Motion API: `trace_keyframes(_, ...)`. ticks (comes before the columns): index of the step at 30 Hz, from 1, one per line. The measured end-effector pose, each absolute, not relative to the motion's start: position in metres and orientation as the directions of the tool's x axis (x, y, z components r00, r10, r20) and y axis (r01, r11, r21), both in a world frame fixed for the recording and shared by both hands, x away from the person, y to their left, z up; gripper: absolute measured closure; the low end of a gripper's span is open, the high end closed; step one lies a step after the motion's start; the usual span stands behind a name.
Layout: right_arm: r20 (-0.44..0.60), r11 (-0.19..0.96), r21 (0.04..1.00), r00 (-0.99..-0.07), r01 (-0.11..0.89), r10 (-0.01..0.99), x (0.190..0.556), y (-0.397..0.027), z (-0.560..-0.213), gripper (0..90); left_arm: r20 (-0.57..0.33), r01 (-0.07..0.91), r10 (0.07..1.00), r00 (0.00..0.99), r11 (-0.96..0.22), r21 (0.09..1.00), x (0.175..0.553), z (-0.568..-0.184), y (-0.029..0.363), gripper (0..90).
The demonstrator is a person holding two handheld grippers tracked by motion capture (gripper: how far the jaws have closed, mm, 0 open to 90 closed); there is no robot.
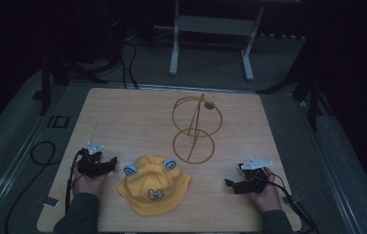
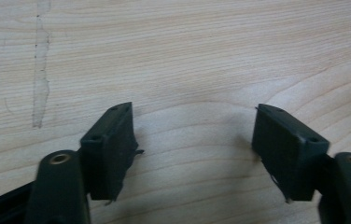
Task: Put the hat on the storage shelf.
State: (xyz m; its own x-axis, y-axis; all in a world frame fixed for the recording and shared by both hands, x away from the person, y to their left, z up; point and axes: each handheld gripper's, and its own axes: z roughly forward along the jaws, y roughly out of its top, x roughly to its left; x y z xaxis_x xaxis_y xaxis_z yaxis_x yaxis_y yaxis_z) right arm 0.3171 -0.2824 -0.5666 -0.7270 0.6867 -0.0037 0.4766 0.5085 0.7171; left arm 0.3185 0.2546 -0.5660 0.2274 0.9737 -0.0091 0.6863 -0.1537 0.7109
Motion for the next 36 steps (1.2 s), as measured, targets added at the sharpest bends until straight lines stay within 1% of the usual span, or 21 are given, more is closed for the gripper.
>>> trace_keyframes(2, -0.003, 0.501, 0.718, -0.717, 0.484, 0.697, 0.317, -0.282, -0.567, 11.6, -0.01, 0.687, 0.974, 0.228, -0.153, 0.71, 0.319, -0.566, 0.255, 35.4)
trace_keyframes(3, -0.003, 0.501, 0.718, -0.717, 0.484, 0.697, 0.317, -0.282, -0.567, 11.6, -0.008, 0.687, 0.974, 0.227, -0.154, 0.71, 0.318, -0.565, 0.256, 35.4)
trace_keyframes(4, -0.003, 0.494, 0.717, -0.708, 0.491, 0.707, 0.317, -0.283, -0.567, 11.6, -0.01, 0.686, 0.975, 0.22, -0.148, 0.712, 0.318, -0.565, 0.257, 39.7)
trace_keyframes(5, -0.003, 0.494, 0.717, -0.708, 0.491, 0.707, 0.317, -0.283, -0.567, 11.6, -0.01, 0.685, 0.976, 0.217, -0.145, 0.714, 0.318, -0.565, 0.258, 39.7)
trace_keyframes(7, -0.003, 0.487, 0.718, -0.698, 0.497, 0.716, 0.316, -0.282, -0.567, 11.6, -0.013, 0.69, 0.976, 0.22, -0.146, 0.709, 0.319, -0.564, 0.259, 42.7)
trace_keyframes(10, -0.003, 0.479, 0.719, -0.686, 0.505, 0.728, 0.314, -0.282, -0.567, 11.8, -0.017, 0.713, 0.977, 0.21, -0.141, 0.686, 0.321, -0.561, 0.262, 49.6)
trace_keyframes(13, -0.003, 0.476, 0.719, -0.682, 0.507, 0.731, 0.314, -0.282, -0.567, 12.0, -0.044, 0.734, 0.976, 0.215, -0.132, 0.666, 0.322, -0.557, 0.265, 53.5)
trace_keyframes(18, -0.004, 0.469, 0.721, -0.674, 0.51, 0.739, 0.313, -0.282, -0.567, 13.3, -0.061, 0.745, 0.969, 0.238, -0.142, 0.652, 0.32, -0.552, 0.271, 55.7)
trace_keyframes(23, -0.004, 0.465, 0.722, -0.668, 0.513, 0.744, 0.312, -0.282, -0.567, 13.5, -0.071, 0.733, 0.957, 0.282, -0.167, 0.659, 0.311, -0.539, 0.272, 54.4)
trace_keyframes(31, -0.003, 0.471, 0.719, -0.675, 0.511, 0.738, 0.312, -0.282, -0.567, 12.0, -0.075, 0.702, 0.926, 0.37, -0.226, 0.676, 0.3, -0.515, 0.269, 53.5)
trace_keyframes(34, -0.003, 0.471, 0.718, -0.675, 0.512, 0.738, 0.312, -0.282, -0.567, 11.7, -0.076, 0.7, 0.915, 0.397, -0.248, 0.67, 0.3, -0.51, 0.267, 52.6)
trace_keyframes(36, -0.003, 0.471, 0.718, -0.675, 0.512, 0.737, 0.312, -0.282, -0.567, 11.8, -0.083, 0.703, 0.898, 0.432, -0.278, 0.654, 0.3, -0.504, 0.263, 52.8)
